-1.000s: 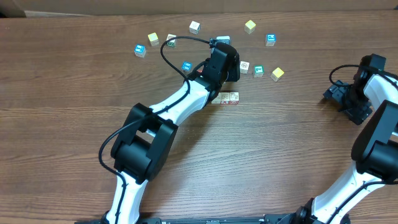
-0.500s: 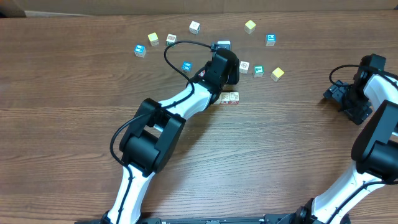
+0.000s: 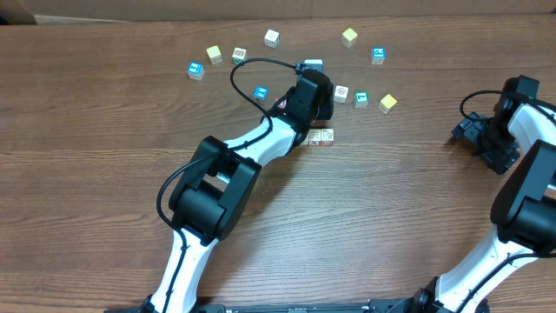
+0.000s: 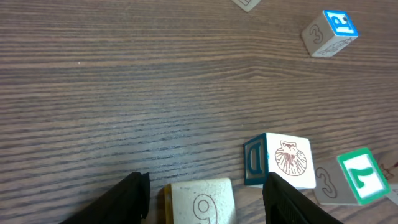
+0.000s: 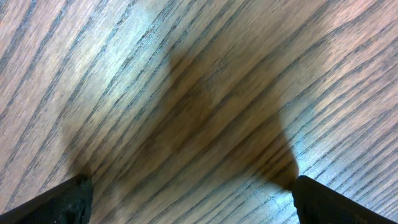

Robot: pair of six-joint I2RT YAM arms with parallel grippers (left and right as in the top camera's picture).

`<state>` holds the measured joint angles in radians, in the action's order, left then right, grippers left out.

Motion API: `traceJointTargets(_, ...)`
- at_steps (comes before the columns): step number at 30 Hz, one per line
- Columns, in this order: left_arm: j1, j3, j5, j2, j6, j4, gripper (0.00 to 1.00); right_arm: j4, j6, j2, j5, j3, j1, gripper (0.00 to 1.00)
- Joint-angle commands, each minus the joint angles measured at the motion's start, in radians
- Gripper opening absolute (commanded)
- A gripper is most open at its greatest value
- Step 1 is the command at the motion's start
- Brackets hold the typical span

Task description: Form a horizontal line

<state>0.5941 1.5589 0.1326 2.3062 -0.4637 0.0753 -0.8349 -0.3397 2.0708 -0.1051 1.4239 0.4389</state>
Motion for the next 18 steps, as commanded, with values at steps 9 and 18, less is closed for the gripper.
traceJointTargets(9, 0.011, -0.002, 0.029, 0.029, 0.055, 0.011, 0.55, 0.000, 0.000, 0.011, -0.026, -0.009, 0.006, 1.00)
traceJointTargets(18, 0.016, -0.002, 0.034, 0.029, 0.076, 0.011, 0.55, 0.000, 0.000, 0.011, -0.026, -0.009, 0.006, 1.00)
